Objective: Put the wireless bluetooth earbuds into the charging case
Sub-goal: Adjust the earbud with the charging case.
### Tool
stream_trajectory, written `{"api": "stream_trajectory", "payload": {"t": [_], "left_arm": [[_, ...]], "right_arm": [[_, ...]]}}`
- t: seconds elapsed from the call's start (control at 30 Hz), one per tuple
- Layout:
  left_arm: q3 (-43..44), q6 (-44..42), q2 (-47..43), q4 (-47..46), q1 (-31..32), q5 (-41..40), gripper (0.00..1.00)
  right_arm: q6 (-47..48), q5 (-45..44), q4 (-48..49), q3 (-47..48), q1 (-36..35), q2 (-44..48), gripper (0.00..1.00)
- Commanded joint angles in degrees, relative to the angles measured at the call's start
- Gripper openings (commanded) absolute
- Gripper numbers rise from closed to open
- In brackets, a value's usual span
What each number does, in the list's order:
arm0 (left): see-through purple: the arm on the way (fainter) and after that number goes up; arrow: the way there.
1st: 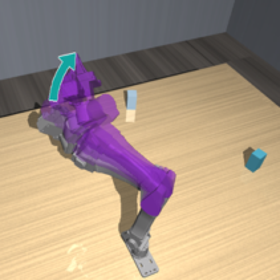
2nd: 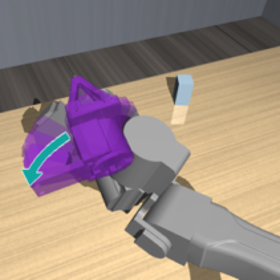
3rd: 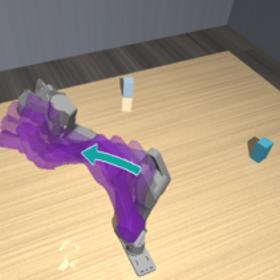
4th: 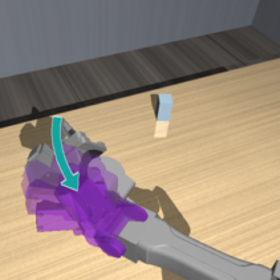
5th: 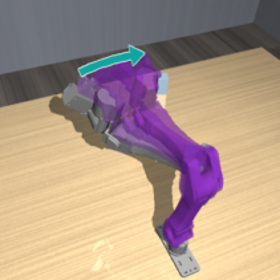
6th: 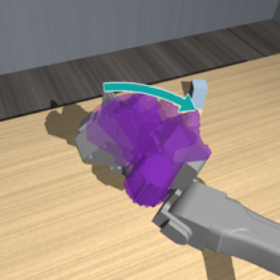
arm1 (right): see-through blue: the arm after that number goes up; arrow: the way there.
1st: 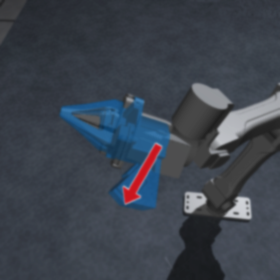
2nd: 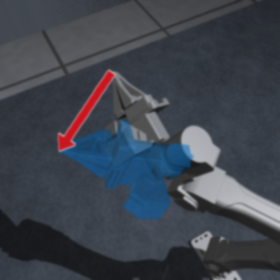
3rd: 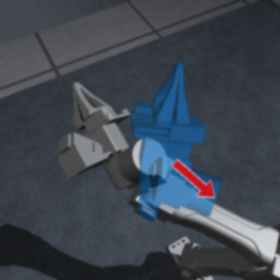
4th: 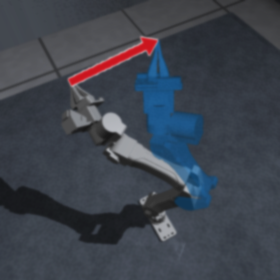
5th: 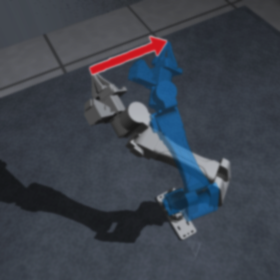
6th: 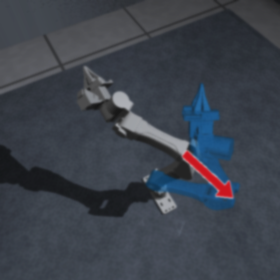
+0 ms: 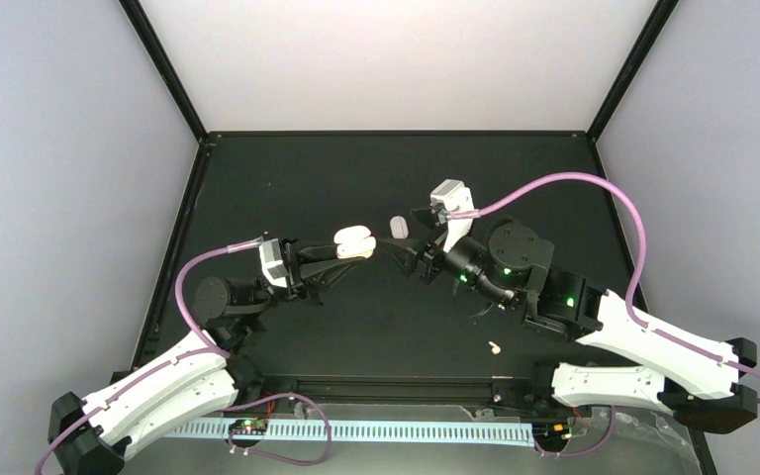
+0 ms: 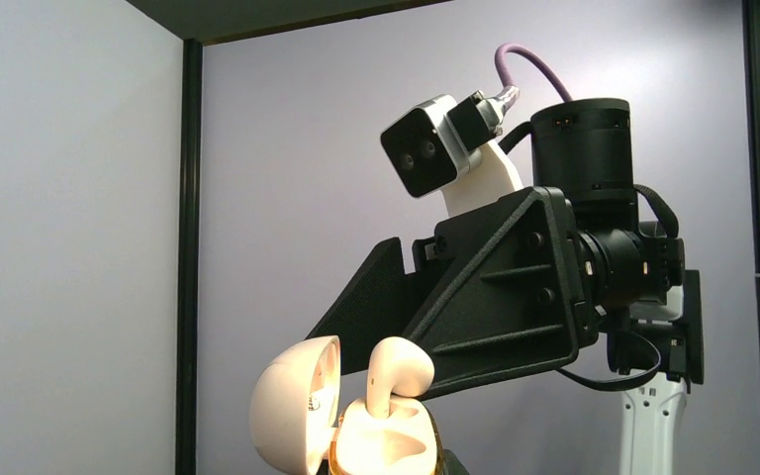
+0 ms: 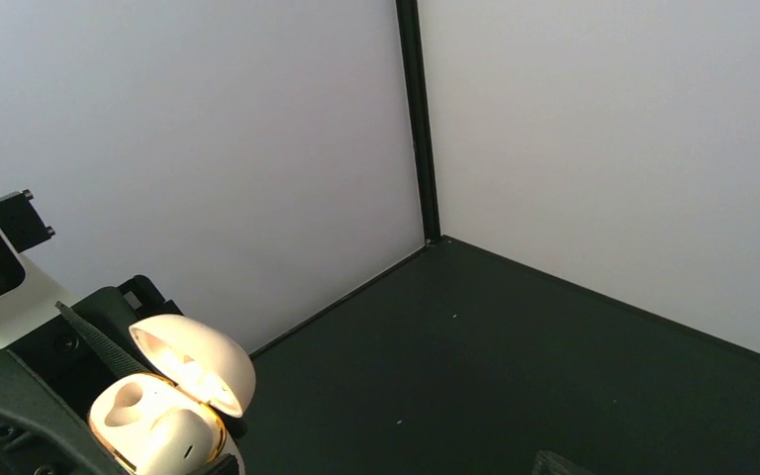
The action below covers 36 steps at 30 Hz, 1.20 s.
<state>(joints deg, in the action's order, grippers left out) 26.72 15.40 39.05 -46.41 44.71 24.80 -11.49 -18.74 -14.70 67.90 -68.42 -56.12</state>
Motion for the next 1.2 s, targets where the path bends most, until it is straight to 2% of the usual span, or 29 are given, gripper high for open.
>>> {"api": "stream_trajectory", "payload": {"t": [0.0, 0.6, 1.17], "left_arm": [[0.44, -0.19, -0.07, -2.05, 0.34, 0.64, 0.01], [0.51, -0.15, 1.4, -2.1, 0.38, 0.86, 0.02], [0.44, -0.59, 2.27, -1.83, 0.82, 1.64, 0.02]], "right_arm": [[-0.64, 1.4, 0.71, 1.37, 0.18, 0.19, 0.77], [-0.13, 4.65, 2.57, 1.24, 0.18, 0.59, 0.78], [0.17, 3.69, 3.74, 1.33, 0.15, 0.89, 0.78]]}}
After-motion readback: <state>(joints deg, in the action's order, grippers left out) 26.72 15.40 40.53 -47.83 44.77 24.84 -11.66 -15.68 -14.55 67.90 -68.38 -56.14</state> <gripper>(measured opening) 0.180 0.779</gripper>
